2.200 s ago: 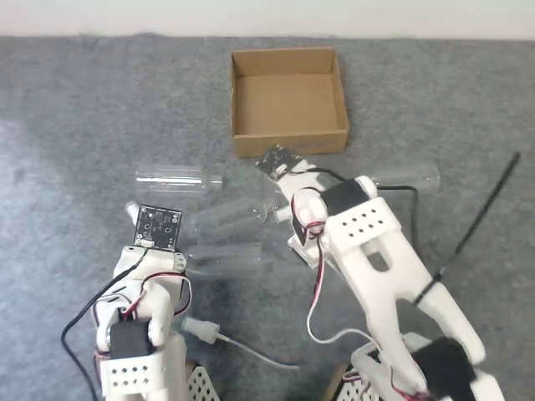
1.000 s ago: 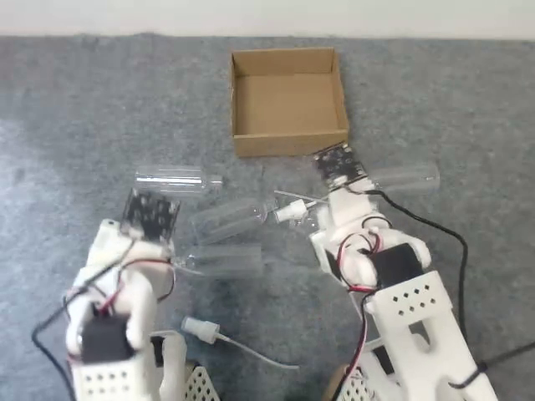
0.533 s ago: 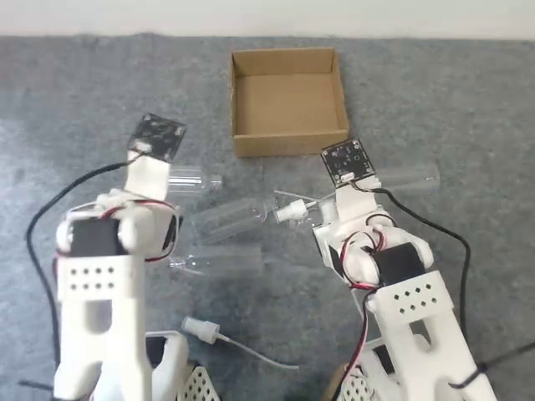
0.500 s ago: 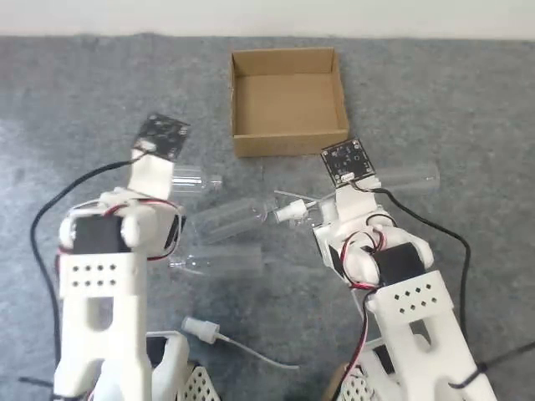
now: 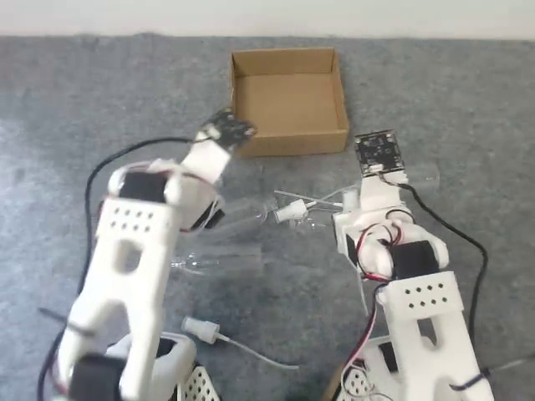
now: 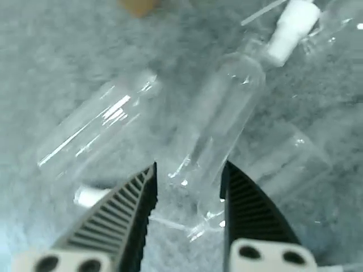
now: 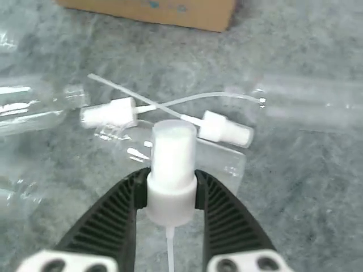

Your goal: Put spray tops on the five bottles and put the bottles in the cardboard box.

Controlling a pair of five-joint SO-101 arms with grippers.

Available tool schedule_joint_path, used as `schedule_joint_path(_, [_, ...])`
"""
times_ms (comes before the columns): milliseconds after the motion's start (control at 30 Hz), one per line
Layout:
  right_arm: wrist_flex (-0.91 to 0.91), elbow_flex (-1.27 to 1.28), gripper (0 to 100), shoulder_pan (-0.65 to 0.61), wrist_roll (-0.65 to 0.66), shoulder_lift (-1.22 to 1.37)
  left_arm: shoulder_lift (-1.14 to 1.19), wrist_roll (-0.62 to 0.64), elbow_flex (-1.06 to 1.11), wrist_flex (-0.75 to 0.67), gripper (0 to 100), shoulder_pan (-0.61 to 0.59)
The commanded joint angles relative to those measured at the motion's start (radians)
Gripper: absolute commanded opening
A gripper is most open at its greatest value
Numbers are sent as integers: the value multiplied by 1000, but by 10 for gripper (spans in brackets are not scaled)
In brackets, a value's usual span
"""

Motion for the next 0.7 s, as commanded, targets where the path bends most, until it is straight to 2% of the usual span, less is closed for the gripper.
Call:
schedule_joint_path(0, [-22,-11,7,42,-12,-41,110,-94,-171,94,178,54])
schedule_joint_path(167, [-39,-9,7,42,-12,-31,255,-140,-318,180,237,124])
schedule_joint_path(333, [-58,9,7,42,-11,-38,390,-161,-398,184,288,130])
schedule_joint_path(667, [-71,17,7,42,-11,-33,548,-285,-420,144,288,118])
